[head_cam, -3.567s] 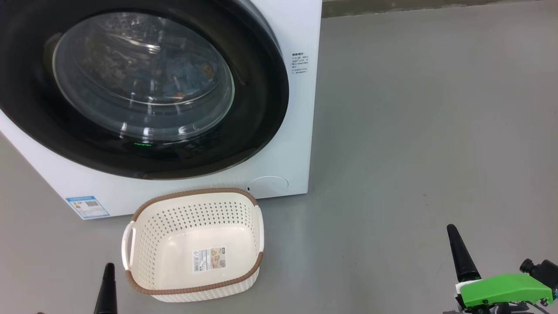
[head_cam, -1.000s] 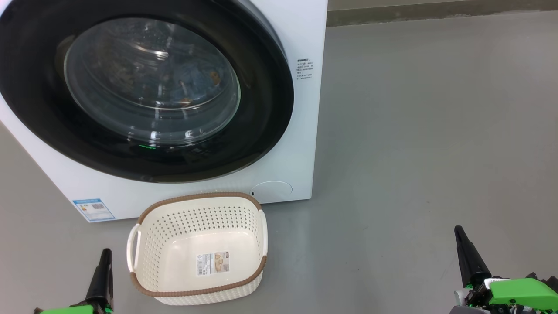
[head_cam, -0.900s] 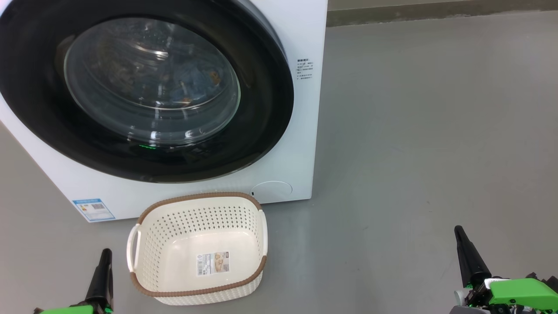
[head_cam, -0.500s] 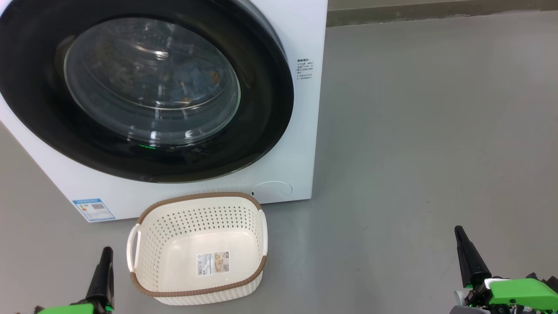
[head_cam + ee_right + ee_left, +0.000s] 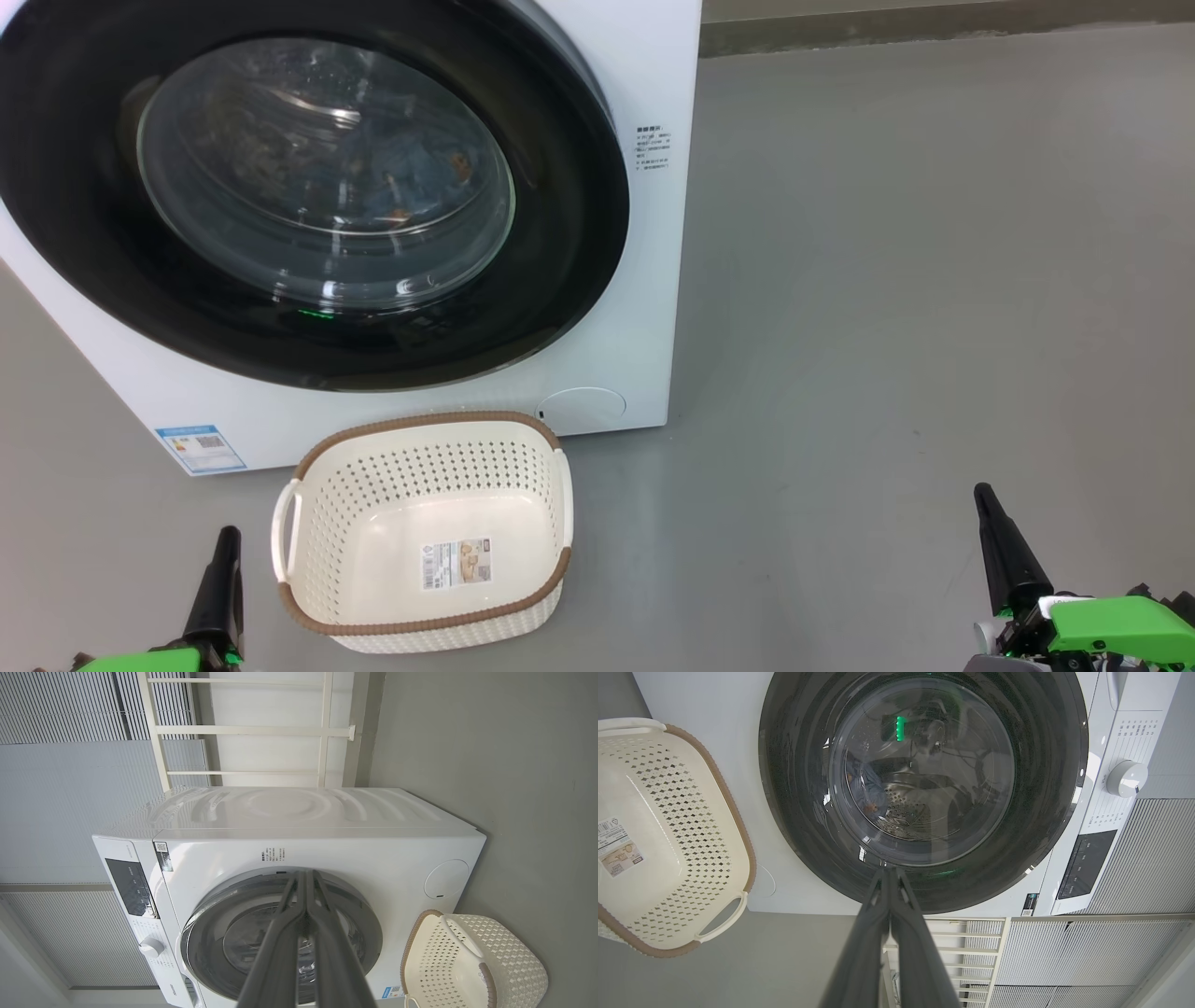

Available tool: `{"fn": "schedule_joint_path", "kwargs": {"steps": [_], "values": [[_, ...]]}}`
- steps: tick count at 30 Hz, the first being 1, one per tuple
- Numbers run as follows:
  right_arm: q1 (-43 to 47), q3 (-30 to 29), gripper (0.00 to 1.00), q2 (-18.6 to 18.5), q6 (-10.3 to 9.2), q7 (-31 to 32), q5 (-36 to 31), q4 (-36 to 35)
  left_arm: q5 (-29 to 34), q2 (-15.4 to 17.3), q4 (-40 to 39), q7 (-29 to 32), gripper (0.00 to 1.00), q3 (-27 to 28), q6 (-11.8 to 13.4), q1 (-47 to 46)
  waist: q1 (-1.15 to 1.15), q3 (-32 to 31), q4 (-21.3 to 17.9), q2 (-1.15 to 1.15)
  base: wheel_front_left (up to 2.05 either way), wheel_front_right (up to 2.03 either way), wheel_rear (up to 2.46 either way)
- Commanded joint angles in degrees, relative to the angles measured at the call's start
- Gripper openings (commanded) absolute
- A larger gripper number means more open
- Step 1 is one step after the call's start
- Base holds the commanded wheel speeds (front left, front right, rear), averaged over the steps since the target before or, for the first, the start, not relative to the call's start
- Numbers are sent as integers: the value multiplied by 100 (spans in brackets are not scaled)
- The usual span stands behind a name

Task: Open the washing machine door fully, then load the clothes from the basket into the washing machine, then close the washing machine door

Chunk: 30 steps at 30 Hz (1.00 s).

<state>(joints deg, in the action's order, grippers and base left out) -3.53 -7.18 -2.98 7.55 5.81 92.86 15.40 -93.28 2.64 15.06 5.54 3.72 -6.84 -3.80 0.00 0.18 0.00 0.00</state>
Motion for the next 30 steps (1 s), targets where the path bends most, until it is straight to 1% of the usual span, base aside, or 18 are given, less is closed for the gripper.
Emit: {"fn": "schedule_joint_path", "kwargs": {"steps": [1,30], "values": [[-260,111,0,-25,-6,32,-32,-140,45,84,-104,30,0,199,-65,-232,0,0,0,0,0,0,0],[-262,93,0,-12,-6,47,-48,-139,70,63,-103,54,0,229,-65,-234,0,0,0,0,0,0,0]]}}
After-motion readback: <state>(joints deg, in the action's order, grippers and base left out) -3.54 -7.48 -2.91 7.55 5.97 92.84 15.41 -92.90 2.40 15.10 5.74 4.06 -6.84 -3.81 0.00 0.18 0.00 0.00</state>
